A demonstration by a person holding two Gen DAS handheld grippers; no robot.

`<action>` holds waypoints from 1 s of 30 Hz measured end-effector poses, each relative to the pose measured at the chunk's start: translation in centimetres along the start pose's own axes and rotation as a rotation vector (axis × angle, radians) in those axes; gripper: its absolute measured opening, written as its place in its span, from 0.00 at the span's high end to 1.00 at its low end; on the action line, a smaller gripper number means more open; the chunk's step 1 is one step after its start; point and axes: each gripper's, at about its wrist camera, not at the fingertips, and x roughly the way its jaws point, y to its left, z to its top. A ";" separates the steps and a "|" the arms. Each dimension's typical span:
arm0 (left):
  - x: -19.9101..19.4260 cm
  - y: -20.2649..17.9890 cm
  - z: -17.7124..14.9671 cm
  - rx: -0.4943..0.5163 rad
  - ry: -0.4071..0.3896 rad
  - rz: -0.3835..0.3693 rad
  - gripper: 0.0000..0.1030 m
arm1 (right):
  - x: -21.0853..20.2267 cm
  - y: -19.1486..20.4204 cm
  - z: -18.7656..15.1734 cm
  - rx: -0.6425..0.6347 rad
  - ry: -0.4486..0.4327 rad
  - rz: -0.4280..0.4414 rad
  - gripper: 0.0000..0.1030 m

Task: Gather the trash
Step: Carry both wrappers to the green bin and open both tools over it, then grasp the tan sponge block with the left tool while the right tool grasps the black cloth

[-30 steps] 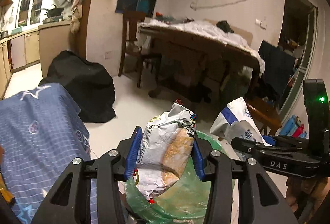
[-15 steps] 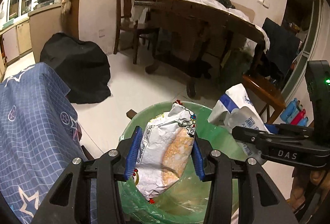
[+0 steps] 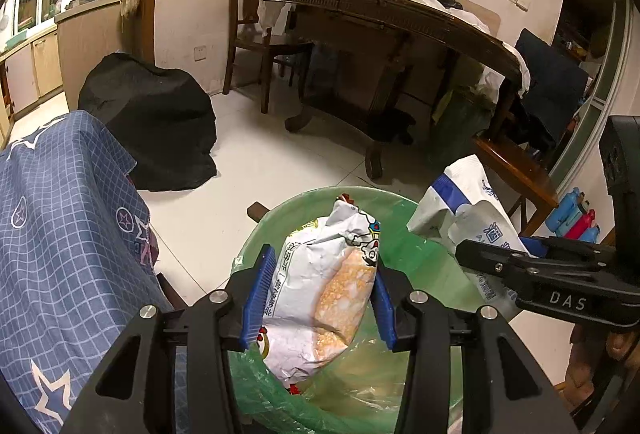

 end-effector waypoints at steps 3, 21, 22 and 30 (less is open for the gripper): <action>-0.1 0.1 0.2 -0.006 -0.003 0.010 0.33 | -0.2 -0.2 0.1 0.006 -0.012 -0.004 0.43; -3.1 0.4 0.5 -0.033 -0.033 0.050 0.16 | -2.3 -0.9 -0.1 0.036 -0.070 0.015 0.32; -3.8 0.6 0.4 -0.038 -0.038 0.050 0.16 | -2.8 -0.5 -0.2 0.028 -0.085 0.024 0.32; -13.9 7.4 -3.0 -0.105 -0.124 0.109 0.16 | -6.9 6.2 -3.0 -0.119 -0.218 0.134 0.32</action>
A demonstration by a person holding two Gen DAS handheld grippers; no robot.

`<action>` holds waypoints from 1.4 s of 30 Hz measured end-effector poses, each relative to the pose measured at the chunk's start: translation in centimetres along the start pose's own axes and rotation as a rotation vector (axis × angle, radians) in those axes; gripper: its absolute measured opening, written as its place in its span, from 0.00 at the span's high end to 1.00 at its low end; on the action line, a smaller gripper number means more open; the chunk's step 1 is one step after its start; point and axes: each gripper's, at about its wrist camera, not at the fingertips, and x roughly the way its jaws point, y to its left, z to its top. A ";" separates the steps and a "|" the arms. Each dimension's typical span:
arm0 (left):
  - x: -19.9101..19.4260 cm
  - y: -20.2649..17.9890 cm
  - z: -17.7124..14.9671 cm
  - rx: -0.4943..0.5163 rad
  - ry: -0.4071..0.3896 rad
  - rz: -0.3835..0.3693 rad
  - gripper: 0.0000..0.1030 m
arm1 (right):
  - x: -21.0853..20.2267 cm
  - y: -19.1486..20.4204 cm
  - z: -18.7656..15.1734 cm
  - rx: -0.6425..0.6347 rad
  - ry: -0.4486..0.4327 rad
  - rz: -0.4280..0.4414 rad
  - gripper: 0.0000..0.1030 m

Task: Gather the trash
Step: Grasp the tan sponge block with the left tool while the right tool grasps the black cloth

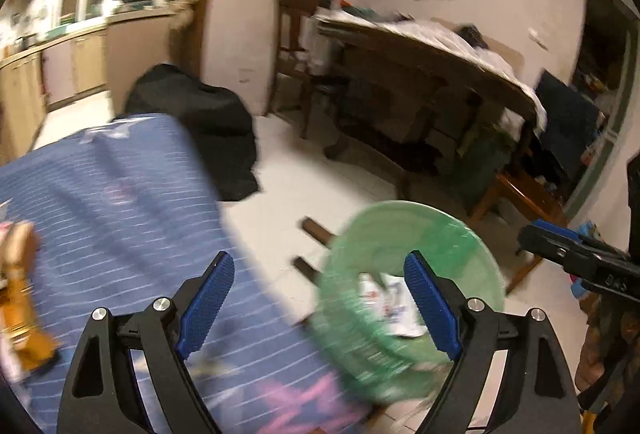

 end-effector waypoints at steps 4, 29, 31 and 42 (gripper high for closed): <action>-5.8 6.3 -1.0 -0.069 -0.051 0.079 0.16 | -0.3 5.6 -1.0 -0.059 -0.023 0.115 0.32; -24.8 35.1 -12.6 -0.277 -0.032 0.351 0.09 | 4.0 28.8 -5.7 -0.314 0.134 0.422 0.28; -23.9 35.8 -12.9 -0.272 -0.005 0.329 0.09 | 4.4 30.2 -6.2 -0.320 0.161 0.450 0.28; -20.8 36.2 -11.9 -0.264 0.054 0.238 0.56 | 6.7 35.7 -8.5 -0.270 0.295 0.592 0.29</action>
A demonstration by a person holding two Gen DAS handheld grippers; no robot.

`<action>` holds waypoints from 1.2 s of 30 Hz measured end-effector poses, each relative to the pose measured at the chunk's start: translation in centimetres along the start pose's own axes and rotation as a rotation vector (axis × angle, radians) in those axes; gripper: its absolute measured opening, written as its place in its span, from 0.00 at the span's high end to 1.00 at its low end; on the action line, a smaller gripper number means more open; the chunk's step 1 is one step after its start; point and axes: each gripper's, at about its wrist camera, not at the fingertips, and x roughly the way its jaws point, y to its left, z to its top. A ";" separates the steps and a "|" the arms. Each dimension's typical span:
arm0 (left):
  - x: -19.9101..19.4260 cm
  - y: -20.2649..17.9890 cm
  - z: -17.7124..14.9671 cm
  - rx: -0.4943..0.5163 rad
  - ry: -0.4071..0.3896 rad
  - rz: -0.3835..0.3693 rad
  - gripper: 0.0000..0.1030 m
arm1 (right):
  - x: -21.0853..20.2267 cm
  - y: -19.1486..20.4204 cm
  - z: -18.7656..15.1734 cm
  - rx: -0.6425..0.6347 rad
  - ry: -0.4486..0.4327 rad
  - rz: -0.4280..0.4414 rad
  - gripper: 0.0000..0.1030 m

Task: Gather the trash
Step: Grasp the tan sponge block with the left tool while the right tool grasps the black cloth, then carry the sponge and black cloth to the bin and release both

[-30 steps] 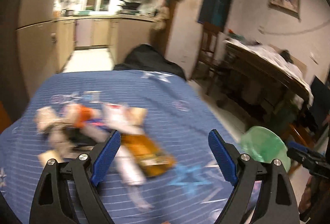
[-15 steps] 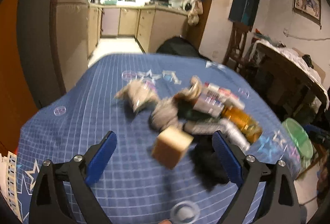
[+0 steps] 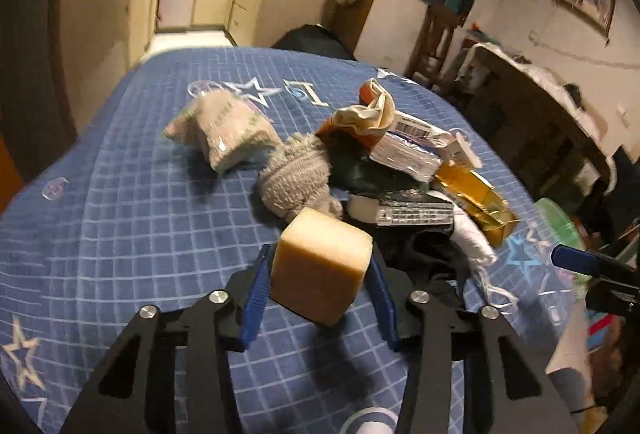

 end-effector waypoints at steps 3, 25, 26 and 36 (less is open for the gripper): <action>-1.5 0.6 -0.5 -0.035 -0.043 0.032 0.57 | 2.1 1.4 0.3 -0.008 0.033 0.020 0.34; -9.1 0.7 -2.6 -0.123 -0.200 0.186 0.58 | 7.0 6.5 0.4 -0.157 -0.024 -0.192 0.50; -9.6 0.1 -2.5 -0.120 -0.208 0.182 0.58 | 5.3 7.2 0.2 -0.180 -0.061 -0.202 0.50; -14.0 -9.6 -2.2 0.008 -0.276 0.134 0.58 | -7.0 6.9 -0.9 -0.209 -0.293 -0.307 0.50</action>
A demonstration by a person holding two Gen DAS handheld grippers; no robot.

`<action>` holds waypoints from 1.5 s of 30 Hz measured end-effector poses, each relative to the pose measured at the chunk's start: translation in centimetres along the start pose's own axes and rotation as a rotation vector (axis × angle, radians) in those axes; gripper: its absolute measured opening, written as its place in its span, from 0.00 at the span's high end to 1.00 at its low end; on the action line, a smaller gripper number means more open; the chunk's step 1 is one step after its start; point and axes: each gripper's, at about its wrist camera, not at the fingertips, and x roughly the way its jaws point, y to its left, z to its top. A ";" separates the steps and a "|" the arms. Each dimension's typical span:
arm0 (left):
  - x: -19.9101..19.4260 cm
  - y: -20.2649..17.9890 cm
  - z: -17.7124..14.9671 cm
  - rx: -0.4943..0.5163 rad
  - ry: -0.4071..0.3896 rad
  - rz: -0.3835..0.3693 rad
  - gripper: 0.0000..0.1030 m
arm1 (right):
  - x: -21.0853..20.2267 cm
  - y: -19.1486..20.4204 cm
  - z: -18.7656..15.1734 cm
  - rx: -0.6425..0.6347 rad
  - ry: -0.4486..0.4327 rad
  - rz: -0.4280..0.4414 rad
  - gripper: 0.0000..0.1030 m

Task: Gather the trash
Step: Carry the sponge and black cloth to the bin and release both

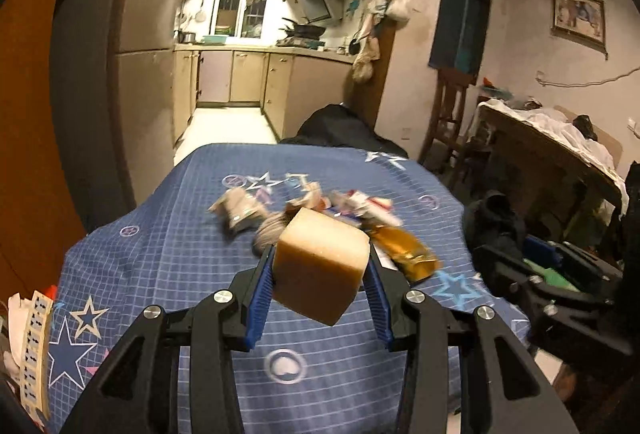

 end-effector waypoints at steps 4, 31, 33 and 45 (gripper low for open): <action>-0.5 -3.2 0.6 0.033 0.005 -0.026 0.58 | -2.9 -3.4 -0.3 0.045 -0.015 -0.043 0.50; 8.8 -33.5 1.3 0.267 0.123 -0.346 0.58 | -12.7 -25.4 -1.6 0.210 -0.005 -0.365 0.50; 10.4 -35.5 1.3 0.276 0.145 -0.366 0.58 | -13.0 -27.2 -1.9 0.223 0.012 -0.382 0.50; 21.2 -45.9 0.8 0.372 0.354 -0.454 0.57 | -9.6 -37.4 -4.8 0.364 0.254 -0.357 0.49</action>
